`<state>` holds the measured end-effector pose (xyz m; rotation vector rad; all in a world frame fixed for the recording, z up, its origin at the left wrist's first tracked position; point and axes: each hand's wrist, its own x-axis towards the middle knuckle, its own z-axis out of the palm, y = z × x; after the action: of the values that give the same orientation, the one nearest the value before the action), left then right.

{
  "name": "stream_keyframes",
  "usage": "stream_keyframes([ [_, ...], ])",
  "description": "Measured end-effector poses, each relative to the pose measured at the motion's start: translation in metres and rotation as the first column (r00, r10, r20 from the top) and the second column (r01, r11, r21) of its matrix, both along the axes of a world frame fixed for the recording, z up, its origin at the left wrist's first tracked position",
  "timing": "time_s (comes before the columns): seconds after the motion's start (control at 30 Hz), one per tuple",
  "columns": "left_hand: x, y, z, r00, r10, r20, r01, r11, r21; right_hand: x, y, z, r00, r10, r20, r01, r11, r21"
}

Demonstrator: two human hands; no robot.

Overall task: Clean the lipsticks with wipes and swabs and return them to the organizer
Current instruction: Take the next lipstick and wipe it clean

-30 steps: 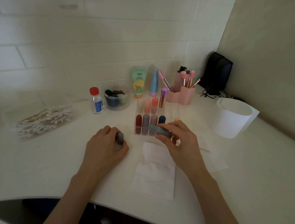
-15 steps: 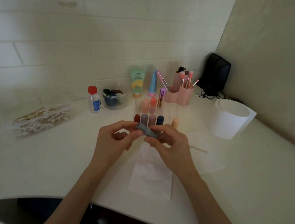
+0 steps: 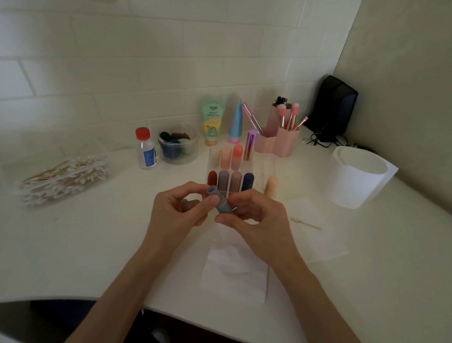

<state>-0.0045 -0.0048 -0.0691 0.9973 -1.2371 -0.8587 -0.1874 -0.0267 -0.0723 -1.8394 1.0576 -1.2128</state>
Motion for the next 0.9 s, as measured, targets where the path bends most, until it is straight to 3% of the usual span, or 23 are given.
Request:
stream_keyframes([
  [0.27, 0.0026, 0.0015, -0.0047, 0.996, -0.040, 0.075, 0.043, 0.998, -0.035, -0.0007, 0.0002, 0.0002, 0.988, 0.146, -0.048, -0.142, 0.987, 0.078],
  [0.53, 0.0030, 0.0035, -0.0019, 0.993, -0.119, 0.016, 0.119, 0.992, -0.037, -0.0040, 0.0024, 0.0055, 0.963, 0.267, -0.036, -0.261, 0.957, 0.130],
  [0.67, 0.0044, 0.0020, -0.0023, 1.000, -0.029, -0.013, 0.029, 1.000, 0.003, 0.0009, 0.0057, 0.0063, 0.972, 0.231, 0.037, -0.233, 0.960, 0.156],
  [0.77, 0.0018, 0.0034, -0.0026, 0.997, -0.067, -0.039, 0.067, 0.998, -0.006, 0.0019, 0.0044, 0.0039, 0.982, 0.167, 0.088, -0.177, 0.976, 0.122],
  [0.9, 0.0017, 0.0040, -0.0041, 0.997, -0.074, -0.023, 0.074, 0.997, -0.012, 0.0029, 0.0058, 0.0061, 0.976, 0.206, 0.072, -0.215, 0.964, 0.155],
])
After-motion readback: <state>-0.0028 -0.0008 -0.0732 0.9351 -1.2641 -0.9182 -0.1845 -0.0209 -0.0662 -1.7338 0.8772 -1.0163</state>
